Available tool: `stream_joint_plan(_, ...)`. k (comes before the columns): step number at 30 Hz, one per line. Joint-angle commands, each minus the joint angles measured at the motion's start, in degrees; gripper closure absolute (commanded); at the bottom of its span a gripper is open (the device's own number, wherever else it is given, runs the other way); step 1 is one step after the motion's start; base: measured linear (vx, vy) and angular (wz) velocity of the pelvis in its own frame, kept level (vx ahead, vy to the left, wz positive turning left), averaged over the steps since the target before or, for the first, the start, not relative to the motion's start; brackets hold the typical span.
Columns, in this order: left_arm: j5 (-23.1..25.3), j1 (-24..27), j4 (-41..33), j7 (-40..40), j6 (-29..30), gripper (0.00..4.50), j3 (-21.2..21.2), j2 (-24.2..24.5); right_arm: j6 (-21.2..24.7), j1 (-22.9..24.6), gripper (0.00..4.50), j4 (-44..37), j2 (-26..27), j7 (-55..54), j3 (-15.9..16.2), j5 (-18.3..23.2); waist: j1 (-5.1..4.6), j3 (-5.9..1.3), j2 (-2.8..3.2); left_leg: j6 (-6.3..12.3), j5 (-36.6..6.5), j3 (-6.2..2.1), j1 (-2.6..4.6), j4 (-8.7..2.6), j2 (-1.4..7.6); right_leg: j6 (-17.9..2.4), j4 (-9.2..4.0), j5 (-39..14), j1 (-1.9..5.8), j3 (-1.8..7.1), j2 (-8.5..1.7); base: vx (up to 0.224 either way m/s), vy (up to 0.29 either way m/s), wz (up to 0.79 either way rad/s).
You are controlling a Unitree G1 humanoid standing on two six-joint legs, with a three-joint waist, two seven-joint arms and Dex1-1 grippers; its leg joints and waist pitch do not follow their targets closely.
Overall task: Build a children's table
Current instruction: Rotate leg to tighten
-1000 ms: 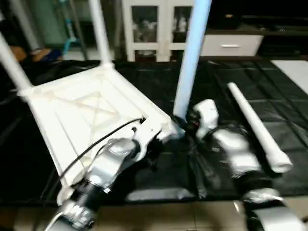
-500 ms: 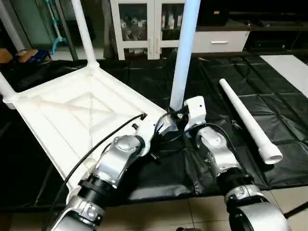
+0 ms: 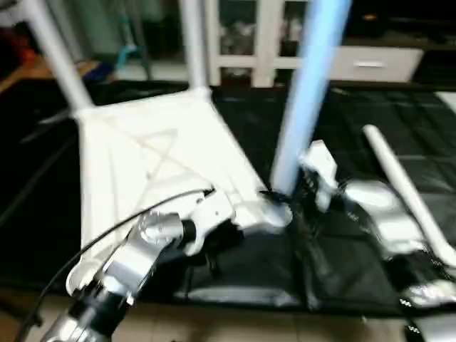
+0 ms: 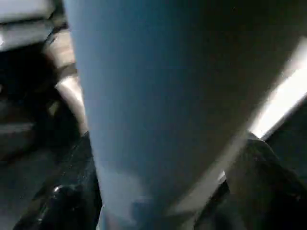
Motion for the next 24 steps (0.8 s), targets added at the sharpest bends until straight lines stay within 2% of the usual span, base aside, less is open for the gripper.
stream_joint_plan(1, -0.9, 1.1, -0.1, -2.2, 0.2, 4.5, -1.9, 0.5, 0.7, 0.0, 1.06, -1.4, -1.6, 3.0, 0.5, 0.1, -0.17, -3.74, -0.58, 5.14, -10.9, -1.04, 1.06, -4.03, 2.57, -13.8, -2.76, -9.7, 2.34, 2.08, -2.52, 0.0, 0.0, 0.0)
stream_joint_plan(2, -1.1, 1.3, -0.4, -2.6, 0.2, 4.5, -1.9, 0.8, 1.1, 0.1, 1.06, -1.7, -2.4, 4.5, 0.9, 0.1, -0.15, -3.76, -0.49, 5.26, -10.4, -1.09, 0.98, -4.01, 2.56, -13.9, -2.64, -9.3, 2.4, 2.07, -2.53, 0.0, 0.0, 0.0)
stream_joint_plan(4, -1.3, 1.6, -0.9, -3.4, 0.1, 4.5, -1.8, 1.4, 1.3, 0.1, 1.06, -1.7, -3.9, 7.0, 1.6, -0.1, -0.27, -3.75, -0.63, 5.72, -10.6, -1.13, 0.8, -3.93, 2.45, -13.9, -2.67, -10.1, 2.61, 2.0, -2.55, 0.0, 0.0, 0.0)
stream_joint_plan(5, -1.4, 1.7, -1.2, -3.8, 0.1, 4.5, -1.8, 1.8, 0.9, -0.3, 1.06, -1.1, -4.4, 8.0, 1.8, -0.2, -0.3, -3.71, -0.91, 5.73, -11.2, -1.01, 0.89, -3.89, 2.47, -13.9, -2.87, -11.0, 2.51, 2.06, -2.57, 0.0, 0.0, 0.0)
stream_joint_plan(6, -1.5, 1.9, -1.4, -4.0, 0.1, 4.5, -1.7, 2.0, 0.5, -0.6, 1.06, -0.6, -4.4, 8.2, 1.7, -0.4, -0.28, -3.71, -0.84, 5.68, -11.3, -1.07, 0.86, -3.88, 2.48, -13.9, -2.81, -11.3, 2.55, 2.07, -2.63, 0.0, 0.0, 0.0)
stream_joint_plan(11, -1.5, 2.3, -2.3, -4.5, 0.4, 4.5, -1.5, 2.3, -0.3, -2.8, 1.06, 2.3, -3.6, 8.9, 1.0, -0.1, -0.34, -3.52, -0.94, 4.59, -13.2, -1.08, 1.04, -4.0, 2.51, -13.0, -3.33, -16.2, 2.31, 2.05, -2.61, 0.0, 0.0, 0.0)
stream_joint_plan(14, -1.6, 2.5, -2.6, -4.5, 0.6, 4.5, -1.6, 2.4, -0.5, -4.1, 1.43, 4.1, -3.2, 9.3, 0.9, 0.0, -0.28, -3.51, -0.85, 4.27, -13.7, -1.04, 1.17, -3.97, 2.52, -12.7, -3.39, -16.6, 2.17, 2.07, -2.55, 0.0, 0.0, 0.0)
stream_joint_plan(15, -1.6, 2.6, -2.8, -4.5, 0.7, 4.5, -1.6, 2.4, -0.5, -4.4, 1.43, 4.6, -2.9, 9.3, 0.8, 0.1, -0.31, -3.5, -0.9, 4.26, -13.5, -1.08, 1.05, -4.01, 2.52, -12.7, -3.37, -16.4, 2.27, 2.07, -2.55, 0.0, 0.0, 0.0)
stream_joint_plan(16, -1.6, 2.6, -2.8, -4.5, 0.7, 4.5, -1.6, 2.4, -0.5, -4.4, 1.65, 4.6, -2.9, 9.3, 0.8, 0.1, -0.33, -3.54, -0.91, 4.26, -13.0, -1.15, 0.93, -4.05, 2.51, -12.7, -3.28, -15.8, 2.38, 2.03, -2.55, 0.0, 0.0, 0.0)
stream_joint_plan(22, -1.9, 3.2, -3.9, -4.9, 1.3, 4.5, -1.8, 2.7, 0.3, -4.5, 2.19, 5.3, -3.0, 12.2, 1.5, 0.1, -0.28, -3.6, -0.98, 4.56, -12.5, -1.15, 0.9, -3.95, 2.51, -12.9, -3.17, -15.4, 2.44, 2.02, -2.57, 0.0, 0.0, 0.0)
stream_joint_plan(24, -1.8, 3.2, -3.9, -5.0, 1.3, 4.5, -1.8, 2.8, 0.6, -4.3, 2.32, 5.4, -3.6, 13.7, 1.8, -0.2, -0.24, -3.7, -0.75, 4.8, -11.7, -1.15, 0.88, -3.87, 2.51, -13.2, -2.99, -14.2, 2.51, 1.99, -2.55, 0.0, 0.0, 0.0)
